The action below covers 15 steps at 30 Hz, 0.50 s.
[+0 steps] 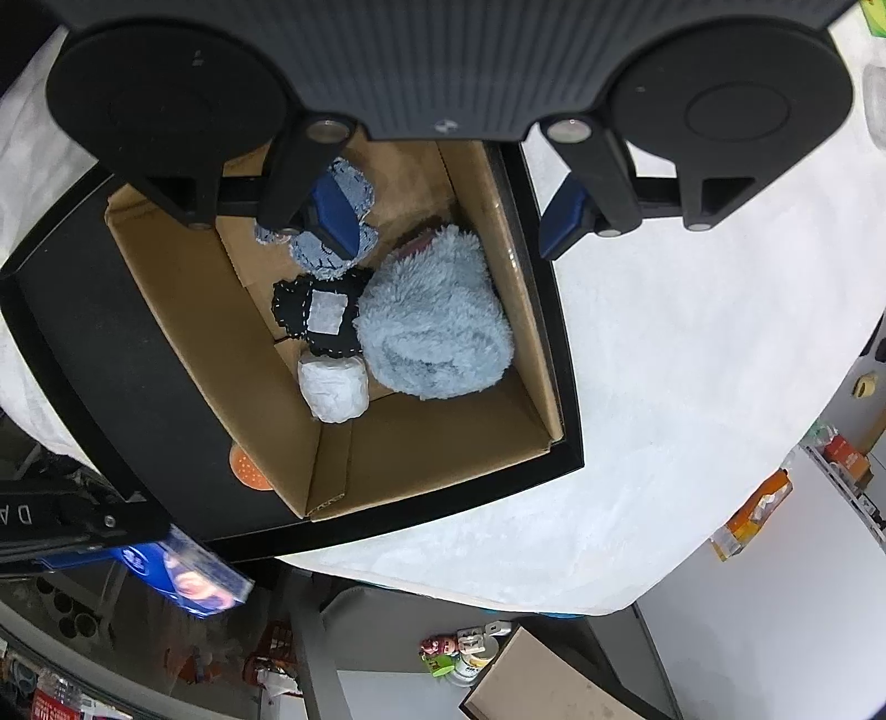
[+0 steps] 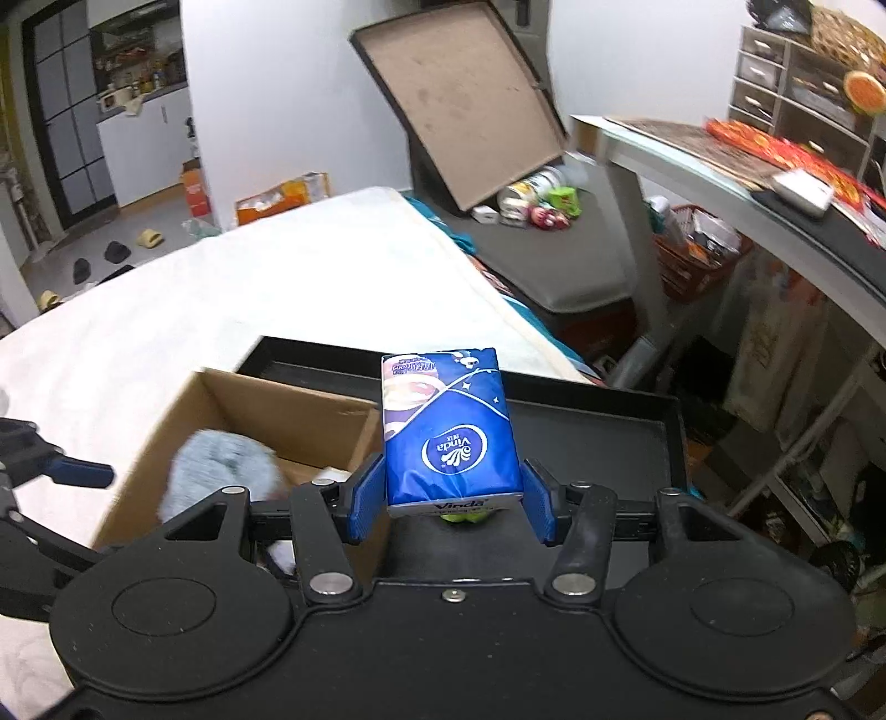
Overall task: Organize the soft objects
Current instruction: 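Grasp the blue tissue pack with the right gripper and lift it, then lower the tissue pack into the box and open the right gripper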
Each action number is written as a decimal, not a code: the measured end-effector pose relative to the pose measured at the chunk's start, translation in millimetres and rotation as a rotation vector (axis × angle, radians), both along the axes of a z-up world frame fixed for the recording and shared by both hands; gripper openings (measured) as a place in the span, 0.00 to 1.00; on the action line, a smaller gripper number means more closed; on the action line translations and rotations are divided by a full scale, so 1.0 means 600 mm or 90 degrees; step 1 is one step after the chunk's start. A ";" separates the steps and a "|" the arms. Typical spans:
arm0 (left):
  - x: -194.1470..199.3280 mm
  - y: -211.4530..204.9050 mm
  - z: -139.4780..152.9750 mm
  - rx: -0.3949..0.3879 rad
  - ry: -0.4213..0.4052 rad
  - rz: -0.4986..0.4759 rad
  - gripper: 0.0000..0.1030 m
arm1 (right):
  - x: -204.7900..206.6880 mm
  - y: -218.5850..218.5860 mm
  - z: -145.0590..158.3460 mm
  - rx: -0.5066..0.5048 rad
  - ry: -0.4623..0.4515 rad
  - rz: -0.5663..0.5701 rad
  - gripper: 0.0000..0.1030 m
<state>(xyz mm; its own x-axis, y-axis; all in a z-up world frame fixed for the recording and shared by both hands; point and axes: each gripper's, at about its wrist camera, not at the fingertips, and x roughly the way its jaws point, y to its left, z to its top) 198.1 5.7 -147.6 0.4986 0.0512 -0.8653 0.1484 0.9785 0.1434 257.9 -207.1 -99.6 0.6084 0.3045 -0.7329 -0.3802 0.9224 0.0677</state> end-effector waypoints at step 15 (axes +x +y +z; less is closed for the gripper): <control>-0.021 0.031 -0.001 -0.060 0.000 -0.016 0.57 | -0.037 0.086 0.024 -0.010 0.005 0.052 0.50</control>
